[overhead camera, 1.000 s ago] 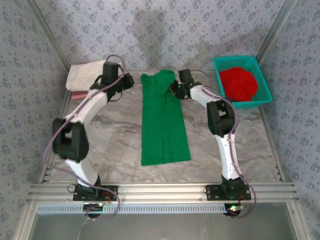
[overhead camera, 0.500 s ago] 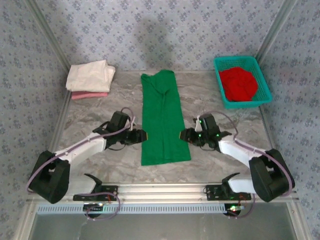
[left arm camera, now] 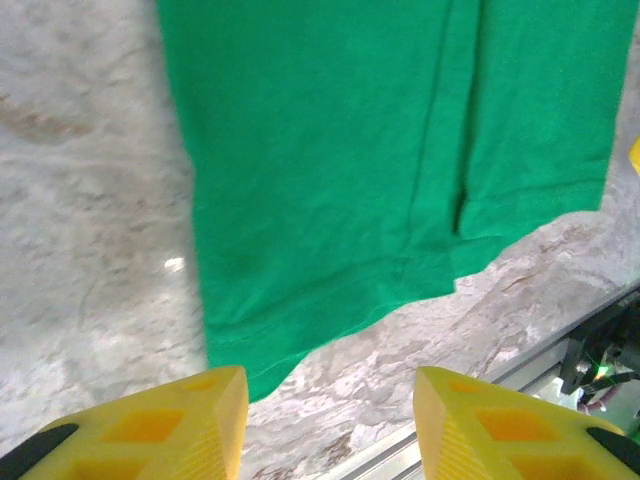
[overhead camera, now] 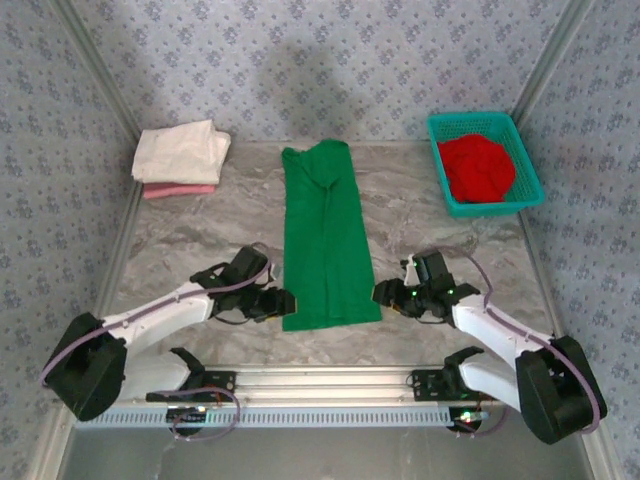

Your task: Fold and stack the t-shirts

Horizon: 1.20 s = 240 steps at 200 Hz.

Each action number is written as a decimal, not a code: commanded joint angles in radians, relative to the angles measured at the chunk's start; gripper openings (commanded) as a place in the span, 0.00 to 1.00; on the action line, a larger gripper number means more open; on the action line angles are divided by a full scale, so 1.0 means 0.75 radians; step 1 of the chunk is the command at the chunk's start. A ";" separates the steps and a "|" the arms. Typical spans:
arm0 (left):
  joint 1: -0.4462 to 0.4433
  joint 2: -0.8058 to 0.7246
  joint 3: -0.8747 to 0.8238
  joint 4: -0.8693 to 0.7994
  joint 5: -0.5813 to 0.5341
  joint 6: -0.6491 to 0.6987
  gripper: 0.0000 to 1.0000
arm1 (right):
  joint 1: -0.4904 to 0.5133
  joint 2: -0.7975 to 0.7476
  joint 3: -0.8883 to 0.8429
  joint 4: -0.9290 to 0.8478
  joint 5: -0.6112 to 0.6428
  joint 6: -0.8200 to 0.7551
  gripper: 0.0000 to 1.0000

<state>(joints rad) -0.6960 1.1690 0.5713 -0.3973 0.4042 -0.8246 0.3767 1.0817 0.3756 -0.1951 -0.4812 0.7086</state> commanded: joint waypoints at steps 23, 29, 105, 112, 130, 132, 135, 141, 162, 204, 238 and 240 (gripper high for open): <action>-0.006 -0.068 -0.120 0.035 -0.053 -0.109 0.48 | -0.011 0.103 -0.007 0.001 -0.072 -0.064 0.52; -0.006 -0.066 -0.124 0.044 -0.060 -0.111 0.48 | -0.009 0.119 -0.009 0.015 -0.084 -0.065 0.52; -0.022 -0.047 -0.174 0.188 -0.078 -0.151 0.47 | 0.065 0.186 -0.007 0.106 -0.146 -0.015 0.47; -0.028 -0.040 -0.169 0.190 -0.079 -0.148 0.47 | 0.077 0.192 -0.005 0.110 -0.149 -0.007 0.47; -0.045 -0.020 -0.168 0.200 -0.085 -0.153 0.47 | 0.116 0.189 -0.001 0.125 -0.145 0.015 0.46; -0.049 -0.019 -0.170 0.202 -0.088 -0.152 0.47 | 0.122 0.188 -0.001 0.126 -0.144 0.018 0.46; -0.052 -0.014 -0.171 0.203 -0.088 -0.154 0.47 | 0.127 0.188 -0.001 0.129 -0.142 0.021 0.46; -0.057 -0.008 -0.177 0.208 -0.091 -0.155 0.47 | 0.142 0.186 -0.001 0.134 -0.140 0.027 0.46; -0.061 0.013 -0.194 0.250 -0.089 -0.158 0.47 | 0.192 0.186 0.006 0.141 -0.127 0.041 0.45; -0.075 0.073 -0.161 0.234 -0.091 -0.141 0.46 | 0.250 0.159 0.018 0.135 -0.092 0.083 0.41; -0.078 0.100 -0.176 0.321 -0.098 -0.141 0.43 | 0.269 0.150 0.035 0.123 -0.058 0.088 0.41; -0.078 0.104 -0.174 0.328 -0.097 -0.141 0.43 | 0.270 0.148 0.035 0.123 -0.058 0.088 0.41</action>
<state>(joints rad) -0.7418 1.2114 0.4366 -0.2222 0.3389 -0.9333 0.5705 1.2060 0.3840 -0.1001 -0.5205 0.7547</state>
